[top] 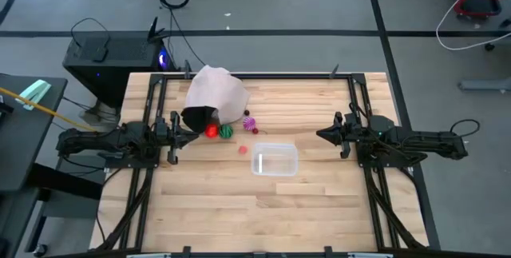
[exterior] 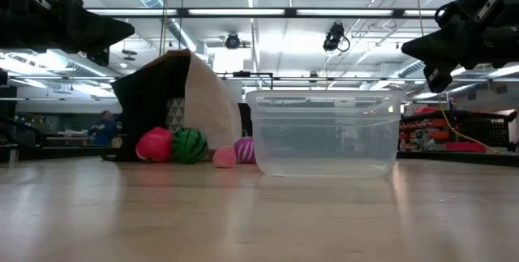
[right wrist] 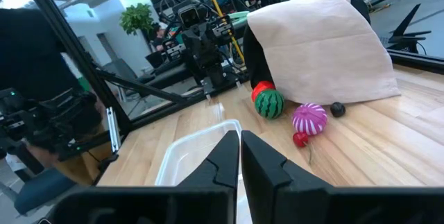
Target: Pick and placing Produce into tupperware
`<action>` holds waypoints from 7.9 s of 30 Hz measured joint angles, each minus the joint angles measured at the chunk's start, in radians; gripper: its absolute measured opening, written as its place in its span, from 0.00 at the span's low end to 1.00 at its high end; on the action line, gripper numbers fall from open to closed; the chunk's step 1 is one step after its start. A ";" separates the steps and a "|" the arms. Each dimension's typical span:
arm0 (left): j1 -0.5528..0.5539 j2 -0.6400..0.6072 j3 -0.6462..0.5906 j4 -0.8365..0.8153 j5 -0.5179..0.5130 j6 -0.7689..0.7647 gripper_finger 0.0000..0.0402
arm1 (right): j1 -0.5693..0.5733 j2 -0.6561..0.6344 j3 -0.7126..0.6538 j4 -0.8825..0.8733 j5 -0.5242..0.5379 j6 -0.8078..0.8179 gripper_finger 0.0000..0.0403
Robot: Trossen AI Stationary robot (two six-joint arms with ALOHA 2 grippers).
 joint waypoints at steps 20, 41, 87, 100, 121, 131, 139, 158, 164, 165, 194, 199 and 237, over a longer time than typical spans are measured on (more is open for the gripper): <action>0.000 0.000 0.000 0.000 0.000 0.000 0.08 | 0.000 0.000 0.000 0.000 0.000 0.000 0.06; 0.000 0.000 0.000 0.000 0.000 0.000 0.08 | 0.000 0.000 0.000 0.000 0.000 0.000 0.06; 0.000 0.000 0.000 0.009 -0.030 -0.943 0.09 | 0.000 0.000 0.000 0.000 0.000 0.399 0.06; 0.000 0.000 0.000 0.016 -0.145 -0.842 0.07 | -0.002 0.000 0.000 0.031 0.149 0.603 0.06; 0.000 0.073 0.230 0.313 -0.307 -0.303 0.08 | -0.002 0.023 0.000 0.403 0.531 0.826 0.06; 0.000 0.399 0.590 0.312 -0.309 -0.075 0.11 | -0.003 0.227 0.240 0.529 0.519 0.524 0.06; 0.000 0.651 0.885 0.313 -0.308 -0.162 0.10 | -0.003 0.530 0.605 0.460 0.389 0.286 0.06; -0.004 0.993 1.347 -0.282 -0.396 0.012 0.07 | -0.011 0.931 1.240 -0.306 0.372 -0.145 0.06; -0.038 1.068 1.477 -0.397 -0.400 0.105 0.10 | -0.043 1.004 1.371 -0.494 0.239 -0.079 0.06; -0.043 1.079 1.502 -0.418 -0.402 0.119 0.10 | -0.043 1.012 1.384 -0.508 0.235 -0.078 0.06; -0.047 1.191 1.656 -1.181 -0.671 -0.481 0.15 | -0.070 1.231 1.424 -0.699 0.172 -0.058 0.09; -0.047 1.200 1.656 -1.275 -0.649 -0.548 0.23 | -0.070 1.286 1.424 -0.699 0.171 -0.092 0.21; -0.137 1.239 1.655 -1.643 -0.604 -0.814 0.40 | -0.125 1.686 1.423 -0.602 -0.053 -0.206 0.49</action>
